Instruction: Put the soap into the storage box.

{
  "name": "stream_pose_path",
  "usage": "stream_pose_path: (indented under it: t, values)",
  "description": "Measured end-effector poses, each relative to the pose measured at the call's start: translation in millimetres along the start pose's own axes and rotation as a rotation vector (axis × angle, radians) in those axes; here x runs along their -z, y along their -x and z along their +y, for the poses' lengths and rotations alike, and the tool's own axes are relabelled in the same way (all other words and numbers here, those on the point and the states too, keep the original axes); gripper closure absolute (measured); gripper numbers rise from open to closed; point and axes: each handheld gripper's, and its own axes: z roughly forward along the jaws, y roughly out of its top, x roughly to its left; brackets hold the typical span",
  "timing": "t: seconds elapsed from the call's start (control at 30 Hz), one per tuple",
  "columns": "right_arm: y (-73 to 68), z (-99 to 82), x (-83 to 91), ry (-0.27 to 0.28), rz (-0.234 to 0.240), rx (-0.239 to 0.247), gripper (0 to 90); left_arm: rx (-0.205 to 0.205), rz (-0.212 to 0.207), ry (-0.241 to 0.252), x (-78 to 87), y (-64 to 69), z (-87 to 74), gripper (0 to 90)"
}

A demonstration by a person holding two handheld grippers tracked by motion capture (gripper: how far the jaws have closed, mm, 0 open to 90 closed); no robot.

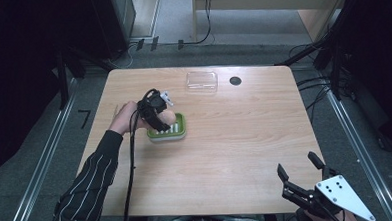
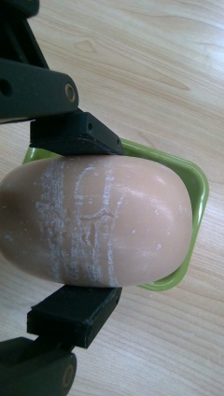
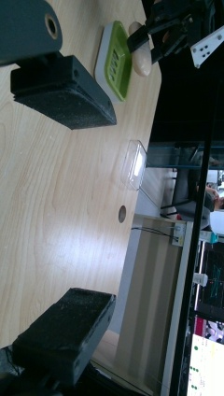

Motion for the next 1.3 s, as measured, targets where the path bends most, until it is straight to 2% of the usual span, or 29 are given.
stream_pose_path:
  t: [0.1, 0.17, 0.33, 0.57, 0.6, 0.67, 0.7, 0.83, 1.2, 1.3]
  values:
    - [0.9, -0.6, 0.2, -0.003, -0.004, -0.003, 13.3, -0.031, 0.006, 0.001, -4.3, -0.1, 2.9, 33.8]
    - [1.7, -1.0, 0.6, -0.004, -0.005, -0.003, 13.2, -0.035, 0.001, 0.008, -5.7, 0.0, 3.2, 33.8]
    - [2.6, -1.4, 1.9, -0.006, -0.011, -0.009, 13.3, -0.056, -0.005, -0.010, -13.1, -1.7, 5.5, 33.8]
    - [2.4, -1.3, 2.8, -0.007, -0.015, -0.007, 13.3, -0.071, -0.012, -0.005, -22.1, -6.1, 1.3, 33.8]
    - [2.5, -1.2, 3.2, -0.006, -0.015, -0.004, 13.3, -0.087, -0.009, -0.010, -24.5, -6.5, -0.5, 33.8]
    - [2.5, -1.2, 3.7, -0.005, -0.017, -0.002, 13.3, -0.087, -0.009, -0.010, -26.0, -6.5, -1.3, 33.7]
    - [2.5, -1.2, 3.7, -0.005, -0.017, -0.002, 13.3, -0.100, -0.009, -0.014, -27.0, -7.3, -2.0, 33.7]
    - [1.8, -1.0, 5.3, -0.008, -0.020, -0.005, 13.2, -0.104, -0.019, -0.002, -32.4, -8.8, -3.9, 33.7]
    - [2.0, -1.0, 5.7, -0.006, -0.020, -0.006, 13.2, -0.106, -0.021, -0.014, -39.4, -11.1, -8.6, 33.5]
    - [2.0, -1.1, 6.2, -0.006, -0.019, -0.004, 13.2, -0.120, -0.019, -0.036, -42.0, -10.7, -8.6, 33.2]
